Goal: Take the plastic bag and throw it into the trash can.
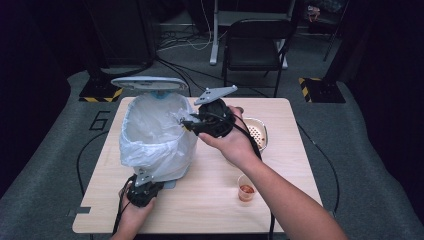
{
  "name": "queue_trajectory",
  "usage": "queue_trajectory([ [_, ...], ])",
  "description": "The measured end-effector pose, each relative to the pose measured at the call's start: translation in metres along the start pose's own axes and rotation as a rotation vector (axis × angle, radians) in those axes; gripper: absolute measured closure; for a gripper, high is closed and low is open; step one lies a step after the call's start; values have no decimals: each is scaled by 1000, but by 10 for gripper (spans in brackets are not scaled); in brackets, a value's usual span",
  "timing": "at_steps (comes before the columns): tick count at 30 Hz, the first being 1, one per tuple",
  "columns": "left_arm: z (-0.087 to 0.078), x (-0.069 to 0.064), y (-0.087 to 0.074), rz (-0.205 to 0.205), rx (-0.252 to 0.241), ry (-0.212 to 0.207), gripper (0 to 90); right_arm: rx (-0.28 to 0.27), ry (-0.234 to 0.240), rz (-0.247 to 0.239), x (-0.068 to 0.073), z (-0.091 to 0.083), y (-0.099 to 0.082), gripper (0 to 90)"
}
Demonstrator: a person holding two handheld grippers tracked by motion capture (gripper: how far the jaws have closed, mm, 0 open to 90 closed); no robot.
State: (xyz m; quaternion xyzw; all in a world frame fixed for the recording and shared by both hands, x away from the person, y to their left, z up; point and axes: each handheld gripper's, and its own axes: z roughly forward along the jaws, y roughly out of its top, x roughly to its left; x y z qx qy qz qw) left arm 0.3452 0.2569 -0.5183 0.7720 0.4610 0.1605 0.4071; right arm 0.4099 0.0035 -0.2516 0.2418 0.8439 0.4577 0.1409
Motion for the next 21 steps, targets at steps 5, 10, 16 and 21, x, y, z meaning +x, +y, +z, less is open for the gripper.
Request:
queue_trajectory([
  [5, 0, 0, 0, 0, -3, -2, 900, 0, 12, -21, 5, 14, 6, 707],
  [10, 0, 0, 0, 1, -3, -1, 900, -2, 24, -17, 6, 24, 8, 707],
  [16, 0, 0, 0, 2, -3, -1, 900, 2, 31, -14, 6, 37, 11, 705],
  [21, 0, 0, 0, 4, -1, -2, 900, -2, 36, -14, 6, 45, 13, 703],
])
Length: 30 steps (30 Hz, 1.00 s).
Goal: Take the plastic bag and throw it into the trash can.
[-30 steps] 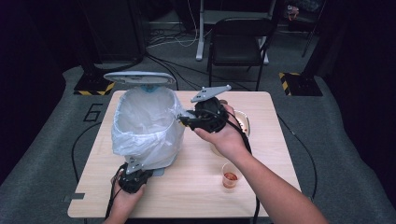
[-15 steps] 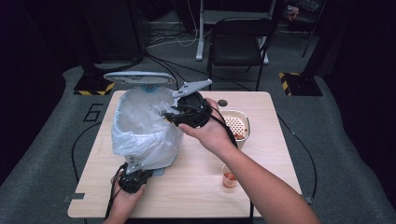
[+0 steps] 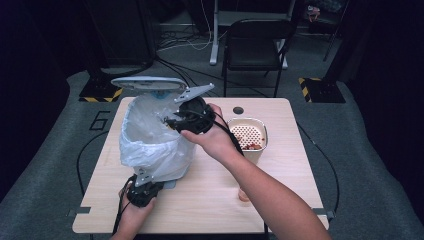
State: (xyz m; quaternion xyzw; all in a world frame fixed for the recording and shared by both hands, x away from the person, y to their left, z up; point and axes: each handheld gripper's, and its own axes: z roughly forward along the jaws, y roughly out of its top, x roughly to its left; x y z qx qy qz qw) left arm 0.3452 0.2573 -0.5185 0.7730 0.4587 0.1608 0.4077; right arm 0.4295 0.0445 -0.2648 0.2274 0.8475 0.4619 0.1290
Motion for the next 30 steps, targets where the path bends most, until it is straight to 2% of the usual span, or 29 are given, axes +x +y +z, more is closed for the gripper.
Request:
queue_trajectory([
  [10, 0, 0, 0, -2, -1, 0, 900, 2, 6, 2, 1, 16, 3, 701],
  [25, 0, 0, 0, 0, 2, -4, 900, 8, 23, -32, 10, 46, 14, 697],
  [30, 0, 0, 0, 1, 2, -3, 900, 11, 18, -55, 15, 54, 16, 659],
])
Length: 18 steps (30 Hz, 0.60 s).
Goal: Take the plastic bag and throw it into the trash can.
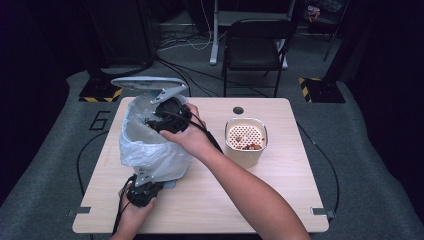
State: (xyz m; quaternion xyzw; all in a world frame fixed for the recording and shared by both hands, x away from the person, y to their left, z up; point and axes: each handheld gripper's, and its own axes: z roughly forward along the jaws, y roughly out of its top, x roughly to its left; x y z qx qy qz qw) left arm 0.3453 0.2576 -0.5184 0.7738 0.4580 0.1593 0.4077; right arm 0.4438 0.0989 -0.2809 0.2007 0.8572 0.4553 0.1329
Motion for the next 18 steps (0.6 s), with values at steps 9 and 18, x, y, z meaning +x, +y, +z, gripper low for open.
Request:
queue_trajectory([
  [9, 0, 0, 0, 0, 0, -1, 900, -38, -13, 18, 2, 3, 0, 319],
  [18, 0, 0, 0, -1, -2, -1, 900, -47, -4, 15, 3, -7, -2, 340],
])
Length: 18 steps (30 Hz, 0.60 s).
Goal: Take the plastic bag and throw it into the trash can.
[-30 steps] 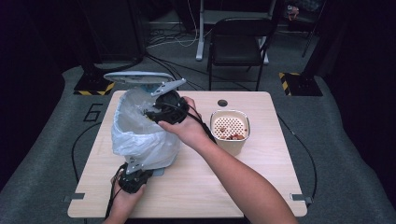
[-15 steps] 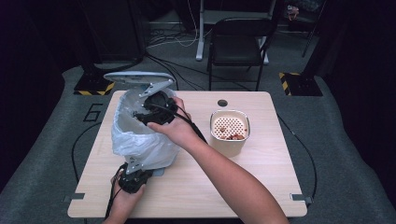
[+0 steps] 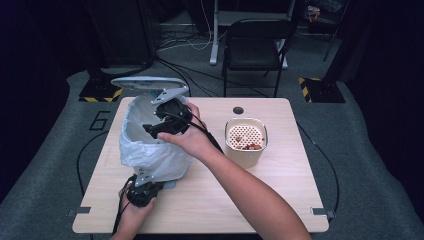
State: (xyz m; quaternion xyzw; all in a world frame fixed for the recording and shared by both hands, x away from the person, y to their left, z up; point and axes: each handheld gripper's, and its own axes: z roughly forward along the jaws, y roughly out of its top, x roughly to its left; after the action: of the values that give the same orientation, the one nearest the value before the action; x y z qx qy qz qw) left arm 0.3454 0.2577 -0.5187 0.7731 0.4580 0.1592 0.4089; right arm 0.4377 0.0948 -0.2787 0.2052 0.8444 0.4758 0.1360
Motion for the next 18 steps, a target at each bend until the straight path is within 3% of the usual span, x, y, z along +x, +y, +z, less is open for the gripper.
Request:
queue_trajectory([
  [6, 0, 0, 0, -2, 4, -1, 900, -6, 7, -17, 3, -14, -2, 351],
  [18, -1, 1, 0, 2, 9, 0, 900, -26, 8, -31, 5, -59, -14, 418],
])
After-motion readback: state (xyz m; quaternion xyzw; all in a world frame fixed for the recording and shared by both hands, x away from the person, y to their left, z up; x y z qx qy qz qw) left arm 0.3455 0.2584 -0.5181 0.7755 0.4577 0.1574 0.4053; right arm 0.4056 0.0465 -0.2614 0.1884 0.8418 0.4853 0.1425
